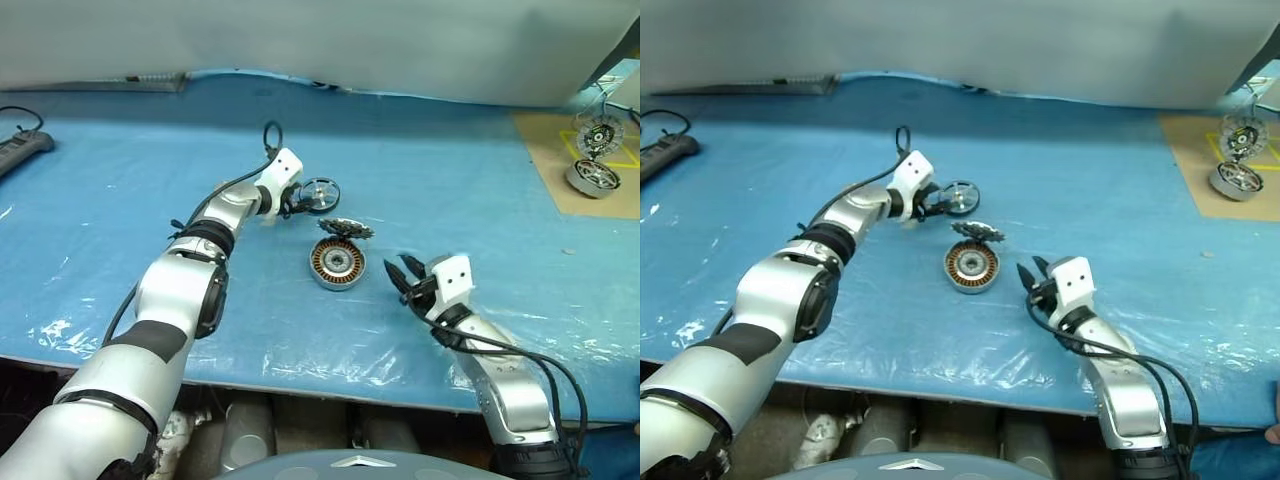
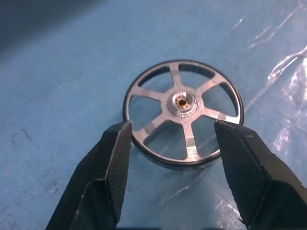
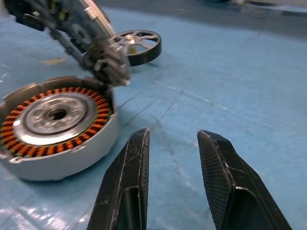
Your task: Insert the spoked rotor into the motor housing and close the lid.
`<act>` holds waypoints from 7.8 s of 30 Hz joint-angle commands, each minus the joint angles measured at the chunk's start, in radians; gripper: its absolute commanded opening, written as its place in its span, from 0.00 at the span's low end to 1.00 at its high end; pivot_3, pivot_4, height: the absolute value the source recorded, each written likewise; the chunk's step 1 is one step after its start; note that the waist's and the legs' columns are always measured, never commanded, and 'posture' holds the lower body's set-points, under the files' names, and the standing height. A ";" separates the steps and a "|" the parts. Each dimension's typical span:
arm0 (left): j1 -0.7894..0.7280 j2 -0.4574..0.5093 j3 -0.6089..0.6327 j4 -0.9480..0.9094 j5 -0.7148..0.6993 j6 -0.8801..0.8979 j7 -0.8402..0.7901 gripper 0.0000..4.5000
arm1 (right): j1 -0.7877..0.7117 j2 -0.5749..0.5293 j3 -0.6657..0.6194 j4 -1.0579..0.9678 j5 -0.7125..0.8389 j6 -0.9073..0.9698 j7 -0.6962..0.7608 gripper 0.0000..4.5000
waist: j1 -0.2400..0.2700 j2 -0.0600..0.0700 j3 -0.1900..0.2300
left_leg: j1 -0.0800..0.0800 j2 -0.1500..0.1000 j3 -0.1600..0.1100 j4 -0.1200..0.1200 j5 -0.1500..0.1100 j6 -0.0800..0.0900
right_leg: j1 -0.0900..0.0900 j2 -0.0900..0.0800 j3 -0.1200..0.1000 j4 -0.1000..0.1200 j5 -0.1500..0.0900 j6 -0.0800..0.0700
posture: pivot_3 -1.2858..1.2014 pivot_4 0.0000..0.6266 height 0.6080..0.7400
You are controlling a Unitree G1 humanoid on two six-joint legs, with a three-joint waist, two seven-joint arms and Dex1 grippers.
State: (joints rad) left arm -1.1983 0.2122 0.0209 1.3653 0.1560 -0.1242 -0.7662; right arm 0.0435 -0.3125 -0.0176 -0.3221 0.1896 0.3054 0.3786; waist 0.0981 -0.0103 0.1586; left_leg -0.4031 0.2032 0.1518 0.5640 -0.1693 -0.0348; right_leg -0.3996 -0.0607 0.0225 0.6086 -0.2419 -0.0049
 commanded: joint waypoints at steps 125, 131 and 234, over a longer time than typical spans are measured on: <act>1.068 0.110 -0.119 -1.451 -0.347 0.163 0.043 0.66 | -1.107 -0.107 0.108 1.523 -0.398 -0.366 0.346 0.00 | -0.021 0.012 0.007 | -0.012 0.016 0.024 0.018 0.001 0.003 | -0.023 0.005 0.002 0.031 -0.009 -0.017 | 0.52 0.24 1.00; 1.085 0.109 -0.123 -1.446 -0.378 0.133 -0.006 0.66 | -0.850 -0.246 0.065 1.118 -0.321 -0.232 0.451 0.00 | -0.007 0.012 0.007 | -0.012 0.016 0.024 0.018 0.001 0.004 | -0.023 0.005 0.002 0.031 -0.009 -0.016 | 0.52 0.24 1.00; 1.060 0.064 -0.153 -1.061 -0.365 -0.238 -0.068 0.66 | -0.415 -0.315 0.192 0.093 0.046 0.252 0.540 0.46 | -0.003 0.012 0.007 | 0.004 0.006 0.022 0.008 0.001 0.003 | -0.006 0.001 0.007 0.016 -0.007 -0.006 | 0.52 0.24 1.00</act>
State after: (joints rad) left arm -0.1404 0.2752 -0.1424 0.3049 -0.2085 -0.3449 -0.8321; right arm -0.3726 -0.6261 0.2234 -0.1729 0.1904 0.5406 0.9159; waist 0.0946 0.0015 0.1659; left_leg -0.3988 0.2097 0.1743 0.5721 -0.1686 -0.0315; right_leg -0.4052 -0.0596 0.0299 0.6249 -0.2487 -0.0107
